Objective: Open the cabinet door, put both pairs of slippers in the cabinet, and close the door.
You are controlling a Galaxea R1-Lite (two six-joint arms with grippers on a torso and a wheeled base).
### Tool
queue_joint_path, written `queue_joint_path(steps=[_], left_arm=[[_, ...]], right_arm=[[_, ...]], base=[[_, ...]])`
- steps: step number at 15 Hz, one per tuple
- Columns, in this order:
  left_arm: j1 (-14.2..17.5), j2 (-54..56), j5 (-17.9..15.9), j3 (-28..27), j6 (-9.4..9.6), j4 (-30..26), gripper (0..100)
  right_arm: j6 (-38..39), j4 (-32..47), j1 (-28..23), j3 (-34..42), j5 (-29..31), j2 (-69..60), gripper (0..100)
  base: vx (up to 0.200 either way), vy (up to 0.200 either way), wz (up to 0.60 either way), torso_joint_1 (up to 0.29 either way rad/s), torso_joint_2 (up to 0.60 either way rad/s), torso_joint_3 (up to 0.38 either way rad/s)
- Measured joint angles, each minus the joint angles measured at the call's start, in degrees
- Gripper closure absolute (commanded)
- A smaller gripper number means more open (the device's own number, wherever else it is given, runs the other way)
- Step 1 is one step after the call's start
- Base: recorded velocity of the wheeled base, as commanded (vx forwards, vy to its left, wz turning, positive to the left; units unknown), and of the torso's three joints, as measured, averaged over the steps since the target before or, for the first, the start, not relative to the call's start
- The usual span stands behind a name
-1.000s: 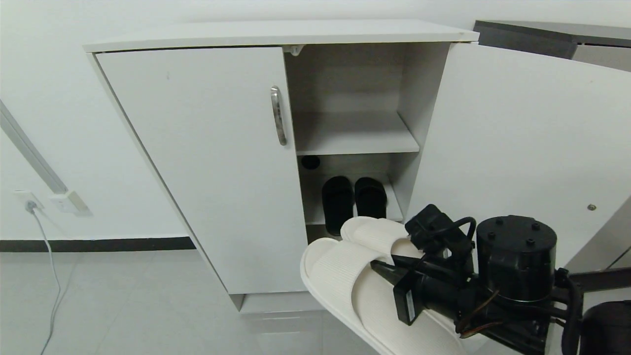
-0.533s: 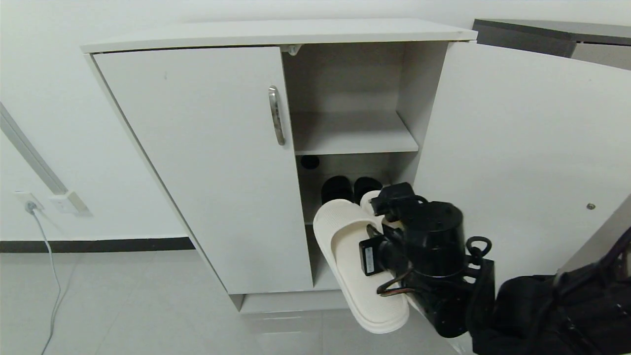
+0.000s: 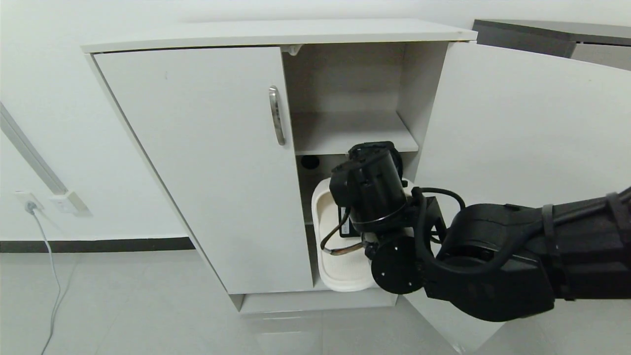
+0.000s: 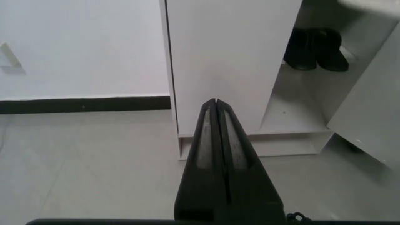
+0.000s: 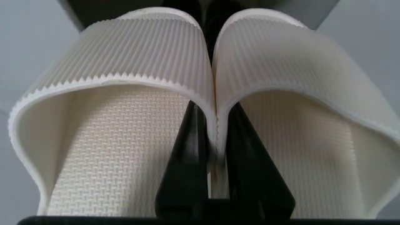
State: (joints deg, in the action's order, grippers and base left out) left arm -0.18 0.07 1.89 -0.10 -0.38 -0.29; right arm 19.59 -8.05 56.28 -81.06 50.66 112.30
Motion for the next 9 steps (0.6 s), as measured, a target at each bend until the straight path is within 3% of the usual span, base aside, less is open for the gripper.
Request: queue_joint_path(steps=[2, 6, 9], left_arm=[[0.0, 0.0, 0.0, 0.0, 0.17, 0.0, 100], [0.0, 0.0, 0.1, 0.0, 0.22, 0.0, 100], [0.0, 0.0, 0.1, 0.0, 0.2, 0.0, 100]], right_arm=[[-3.7, -1.3, -0.9, -2.9, 0.2, 0.3, 100], [-10.9, -12.6, -3.1, -3.6, 0.2, 1.8, 100], [-11.2, -13.2, -3.6, -3.3, 0.2, 2.8, 100]], base=[[0.0, 0.0, 0.0, 0.0, 0.0, 0.0], [0.0, 0.0, 0.0, 0.0, 0.0, 0.0], [0.0, 0.0, 0.0, 0.0, 0.0, 0.0]])
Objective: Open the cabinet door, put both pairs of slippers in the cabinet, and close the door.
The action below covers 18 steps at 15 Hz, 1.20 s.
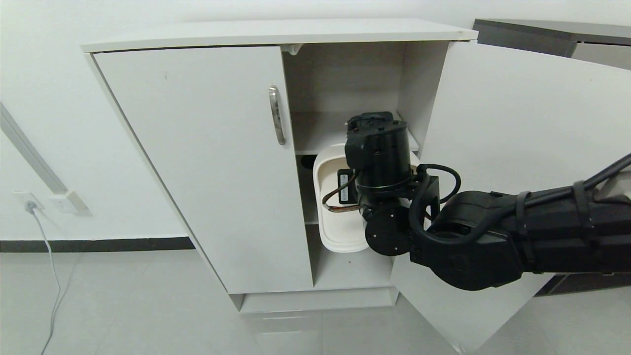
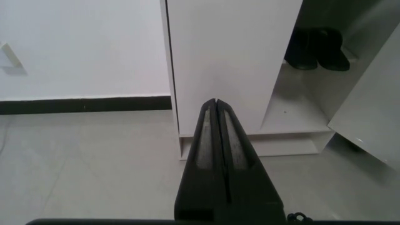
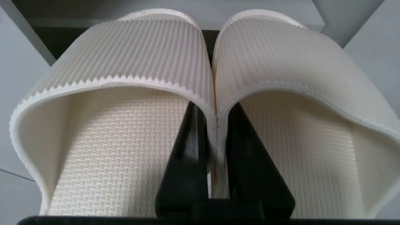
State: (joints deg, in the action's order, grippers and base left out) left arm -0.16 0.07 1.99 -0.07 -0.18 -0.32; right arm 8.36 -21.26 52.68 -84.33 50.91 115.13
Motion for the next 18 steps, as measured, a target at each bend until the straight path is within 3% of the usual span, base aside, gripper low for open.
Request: queue_joint_path(steps=[4, 16, 18], left_arm=[[0.0, 0.0, 0.0, 0.0, -0.04, 0.0, 100], [0.0, 0.0, -0.1, 0.0, -0.06, -0.1, 100], [0.0, 0.0, -0.1, 0.0, -0.06, -0.1, 100]], right_arm=[[-0.2, 0.0, -0.1, -0.3, 0.0, 0.3, 100], [-0.9, -0.1, 0.1, -0.6, 0.0, 0.0, 100], [-2.0, -0.4, 0.2, -0.1, 0.0, 0.0, 100]], base=[[0.0, 0.0, 0.0, 0.0, 0.0, 0.0], [0.2, 0.0, 0.0, 0.004, 0.0, 0.002], [0.0, 0.0, 0.0, 0.0, 0.0, 0.0]])
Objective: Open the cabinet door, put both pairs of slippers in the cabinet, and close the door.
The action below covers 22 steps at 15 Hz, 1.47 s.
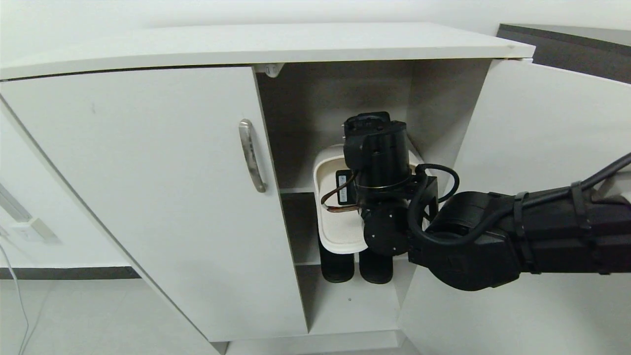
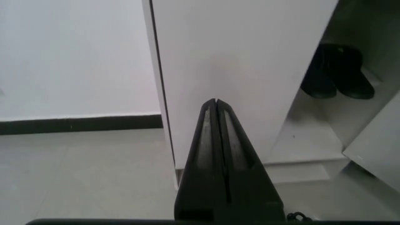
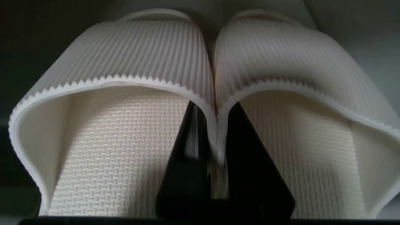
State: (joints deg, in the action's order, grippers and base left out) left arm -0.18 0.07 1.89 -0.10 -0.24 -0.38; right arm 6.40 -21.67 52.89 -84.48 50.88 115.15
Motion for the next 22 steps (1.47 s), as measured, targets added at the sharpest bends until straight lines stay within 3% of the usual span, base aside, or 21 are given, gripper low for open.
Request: queue_joint_path(steps=[4, 7, 10, 16, 22], left_arm=[[0.0, 0.0, 0.0, 0.0, 0.02, 0.0, 100], [0.0, 0.0, 0.0, 0.0, 0.06, 0.0, 100], [-0.1, 0.0, 0.1, 0.0, 0.09, 0.0, 100], [0.0, 0.0, 0.1, 0.0, 0.09, 0.0, 100], [0.0, 0.0, 0.1, 0.0, 0.06, 0.0, 100]], right_arm=[[-2.8, -2.2, 0.3, -0.6, -2.7, 0.0, 100], [-2.8, 2.8, -1.0, -3.3, -4.1, 0.0, 100], [-1.6, 7.5, -2.7, -9.2, -5.3, 1.8, 100], [-0.4, 8.5, -6.2, -18.7, -6.1, 7.9, 100], [4.6, 19.7, -7.9, -29.1, -9.6, 11.3, 100]], base=[[0.0, 0.0, 0.0, 0.0, 0.0, 0.0], [0.0, 0.0, 0.0, 0.0, 0.0, 0.0], [0.0, 0.0, 0.0, 0.0, 0.0, 0.0], [0.0, 0.0, 0.0, 0.0, 0.0, 0.0], [0.0, 0.0, 0.0, 0.0, 0.0, 0.0]])
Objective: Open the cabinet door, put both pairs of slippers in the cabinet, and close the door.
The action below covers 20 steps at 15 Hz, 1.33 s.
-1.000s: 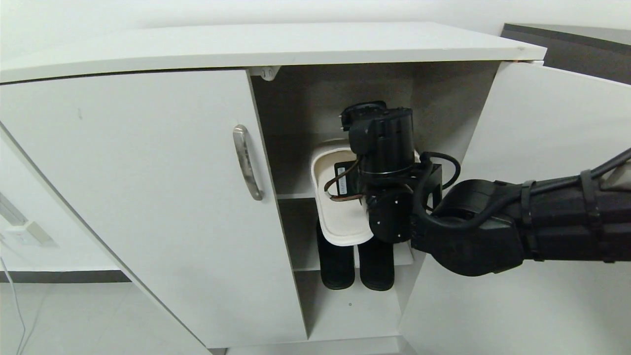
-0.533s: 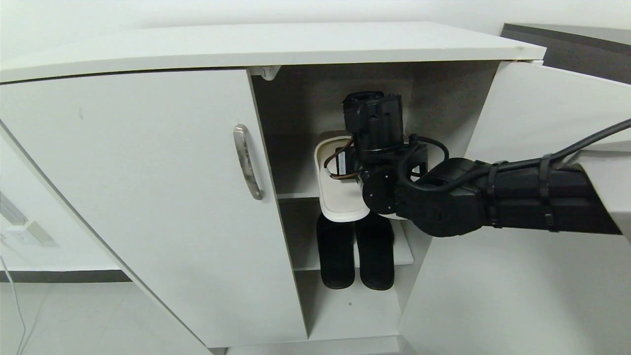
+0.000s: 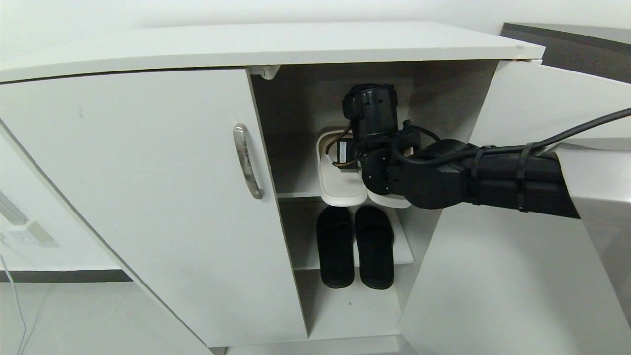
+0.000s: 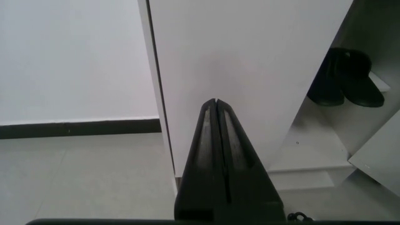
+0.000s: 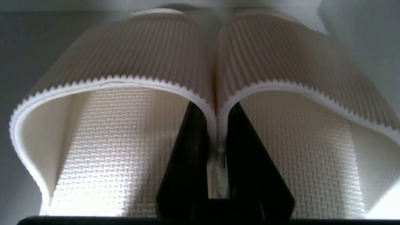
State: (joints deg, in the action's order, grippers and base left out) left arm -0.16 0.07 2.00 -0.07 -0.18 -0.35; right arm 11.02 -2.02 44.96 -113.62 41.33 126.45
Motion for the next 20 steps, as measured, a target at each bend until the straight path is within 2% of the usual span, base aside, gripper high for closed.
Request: queue_joint_path(steps=[8, 9, 16, 20], left_arm=[[0.0, 0.0, 0.1, 0.0, -0.33, 0.0, 100], [0.0, 0.0, 0.1, 0.0, -0.33, 0.0, 100], [0.0, 0.0, 0.2, 0.0, -0.39, 0.0, 100], [0.0, 0.0, 0.2, 0.0, -0.09, 0.0, 100]], right_arm=[[-2.4, -3.5, -0.9, -1.0, 0.4, 2.1, 100], [-2.6, -3.5, -0.8, -1.0, 0.4, 2.2, 0], [-2.7, -1.3, -0.2, -0.5, 0.5, 1.4, 0], [-2.2, -1.6, 1.4, 4.2, 2.0, -2.5, 0]], base=[[0.0, 0.0, 0.0, 0.0, 0.0, 0.0], [0.0, 0.0, 0.0, 0.0, 0.0, 0.0], [0.0, 0.0, 0.0, 0.0, 0.0, 0.0], [0.0, 0.0, 0.0, 0.0, 0.0, 0.0]])
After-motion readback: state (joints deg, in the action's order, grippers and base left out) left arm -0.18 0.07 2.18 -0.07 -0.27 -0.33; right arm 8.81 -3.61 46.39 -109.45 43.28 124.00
